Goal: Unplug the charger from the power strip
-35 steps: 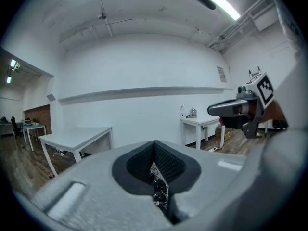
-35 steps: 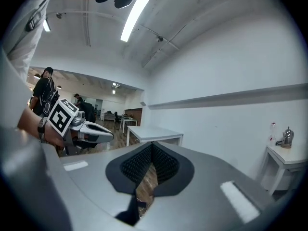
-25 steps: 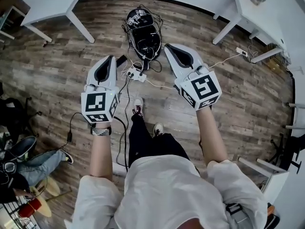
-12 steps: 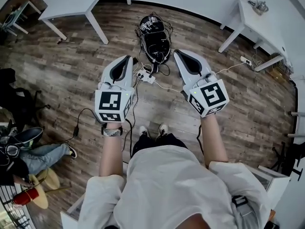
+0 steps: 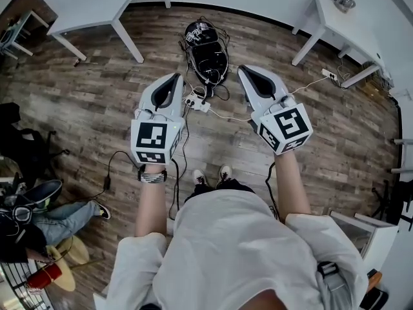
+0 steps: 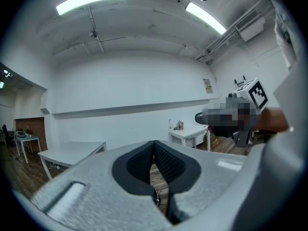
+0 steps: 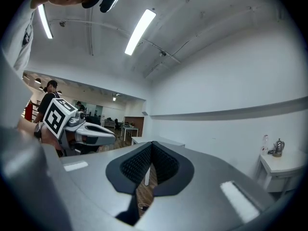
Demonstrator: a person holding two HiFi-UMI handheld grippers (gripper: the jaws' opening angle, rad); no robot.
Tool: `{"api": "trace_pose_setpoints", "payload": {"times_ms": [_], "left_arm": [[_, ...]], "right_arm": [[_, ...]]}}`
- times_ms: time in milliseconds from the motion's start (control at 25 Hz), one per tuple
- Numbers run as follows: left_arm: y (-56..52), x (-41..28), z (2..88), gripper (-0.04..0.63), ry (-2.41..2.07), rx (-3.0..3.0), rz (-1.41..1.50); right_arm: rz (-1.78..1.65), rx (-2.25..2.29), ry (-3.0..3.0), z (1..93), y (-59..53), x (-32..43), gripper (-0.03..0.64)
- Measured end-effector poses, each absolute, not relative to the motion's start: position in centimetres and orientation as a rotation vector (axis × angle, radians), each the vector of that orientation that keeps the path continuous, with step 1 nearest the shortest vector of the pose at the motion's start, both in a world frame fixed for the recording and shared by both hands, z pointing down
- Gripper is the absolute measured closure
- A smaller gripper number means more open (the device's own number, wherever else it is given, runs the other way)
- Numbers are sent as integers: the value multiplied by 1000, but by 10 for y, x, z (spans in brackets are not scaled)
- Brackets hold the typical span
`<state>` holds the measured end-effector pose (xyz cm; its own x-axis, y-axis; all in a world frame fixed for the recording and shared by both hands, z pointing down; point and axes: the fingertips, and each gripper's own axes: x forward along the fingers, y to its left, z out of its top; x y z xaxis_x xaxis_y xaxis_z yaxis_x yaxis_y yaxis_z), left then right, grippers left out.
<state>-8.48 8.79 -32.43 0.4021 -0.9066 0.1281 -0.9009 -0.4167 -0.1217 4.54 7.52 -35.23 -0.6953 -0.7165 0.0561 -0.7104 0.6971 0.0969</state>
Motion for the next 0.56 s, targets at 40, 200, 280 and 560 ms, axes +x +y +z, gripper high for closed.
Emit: {"api": "trace_pose_setpoints", "payload": {"times_ms": [40, 200, 280, 560], "left_arm": [[88, -86, -324, 589, 1675, -2605, -271], [83, -90, -321, 589, 1666, -2618, -276], [81, -93, -320, 589, 1665, -2624, -281], [75, -105, -317, 589, 1646, -2637, -277]], "right_arm": [[-103, 1191, -2806, -352, 75, 46, 615], [-104, 1213, -2794, -351, 68, 45, 615], [-99, 1213, -2794, -351, 65, 42, 615], [-94, 1225, -2795, -348, 59, 26, 615]]}}
